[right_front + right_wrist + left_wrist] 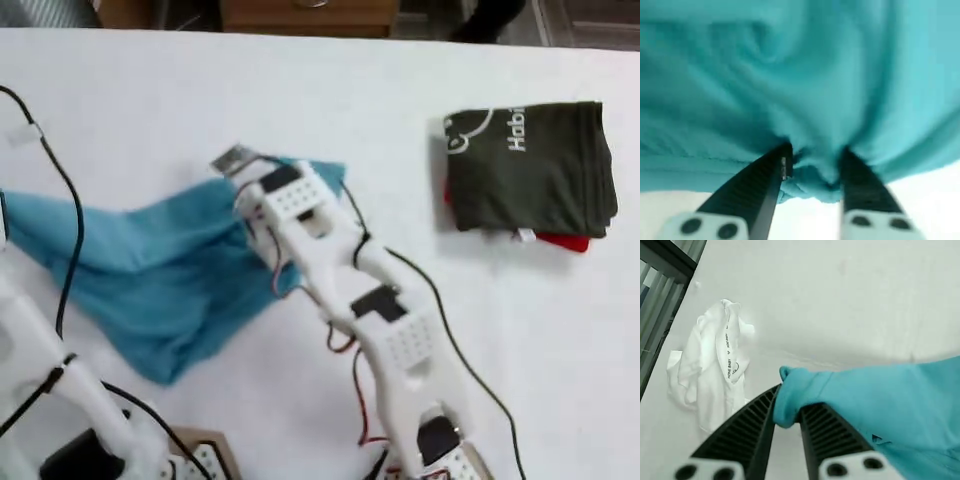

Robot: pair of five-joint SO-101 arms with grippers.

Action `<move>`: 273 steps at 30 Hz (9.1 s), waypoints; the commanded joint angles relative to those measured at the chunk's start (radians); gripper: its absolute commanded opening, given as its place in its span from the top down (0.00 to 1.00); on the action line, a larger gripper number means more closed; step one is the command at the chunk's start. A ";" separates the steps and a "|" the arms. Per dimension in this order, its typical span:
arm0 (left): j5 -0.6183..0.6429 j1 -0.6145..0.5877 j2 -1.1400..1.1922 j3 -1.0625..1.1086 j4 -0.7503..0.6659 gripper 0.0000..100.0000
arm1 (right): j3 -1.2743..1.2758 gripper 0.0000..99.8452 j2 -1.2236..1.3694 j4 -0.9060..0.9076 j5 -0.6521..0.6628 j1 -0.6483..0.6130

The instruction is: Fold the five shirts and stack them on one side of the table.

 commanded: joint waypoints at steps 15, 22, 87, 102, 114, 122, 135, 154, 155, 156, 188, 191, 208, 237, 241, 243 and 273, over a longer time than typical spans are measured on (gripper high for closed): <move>-0.012 0.052 -0.025 0.147 -0.006 0.97 | -0.802 0.98 0.176 0.022 0.330 0.349; -0.012 0.094 -0.025 0.387 -0.110 0.97 | -0.829 0.98 0.312 -0.142 0.353 0.420; -0.011 0.094 -0.026 0.490 -0.285 0.97 | -0.924 0.91 0.369 0.363 -0.152 0.076; -0.011 0.094 -0.026 0.487 -0.287 0.97 | -1.053 0.98 0.174 0.390 -0.143 0.101; 0.061 0.241 -0.018 -0.150 0.175 0.97 | -1.051 0.98 -0.255 0.390 0.020 0.125; 0.061 0.181 -0.018 -0.298 0.193 0.97 | -0.916 0.98 -0.579 0.390 0.094 0.125; 0.201 0.176 -0.023 -0.306 0.192 0.97 | -0.741 0.98 -0.901 0.384 0.206 0.150; 0.133 0.249 -0.026 -0.759 0.443 0.98 | -0.965 0.98 -0.912 0.374 0.206 0.206; 0.133 0.249 -0.026 -0.786 0.459 0.98 | -0.990 0.98 -0.912 0.383 0.206 0.206; 0.133 0.249 -0.026 -0.812 0.474 0.98 | -1.013 0.98 -0.912 0.384 0.206 0.206; 0.130 0.249 -0.318 -0.530 0.413 0.98 | -1.007 0.98 -1.170 0.329 0.262 0.208; 0.129 0.249 -0.341 -0.476 0.396 0.98 | -0.891 0.98 -1.167 0.389 0.126 0.206; 0.089 0.121 -0.345 -0.134 0.158 0.98 | 0.778 0.84 -1.162 -0.093 0.041 -0.182; 0.089 0.117 -0.348 -0.096 0.143 0.98 | 0.941 0.77 -0.544 -0.252 0.063 -0.363; 0.089 0.117 -0.347 -0.096 0.140 0.98 | 0.868 0.97 -0.476 -0.216 0.063 -0.358; 0.089 0.117 -0.347 -0.096 0.138 0.98 | 0.856 0.97 -0.475 -0.209 0.063 -0.340; 0.031 0.249 -0.348 0.645 -0.005 0.98 | -0.387 0.97 0.028 -0.091 0.414 0.490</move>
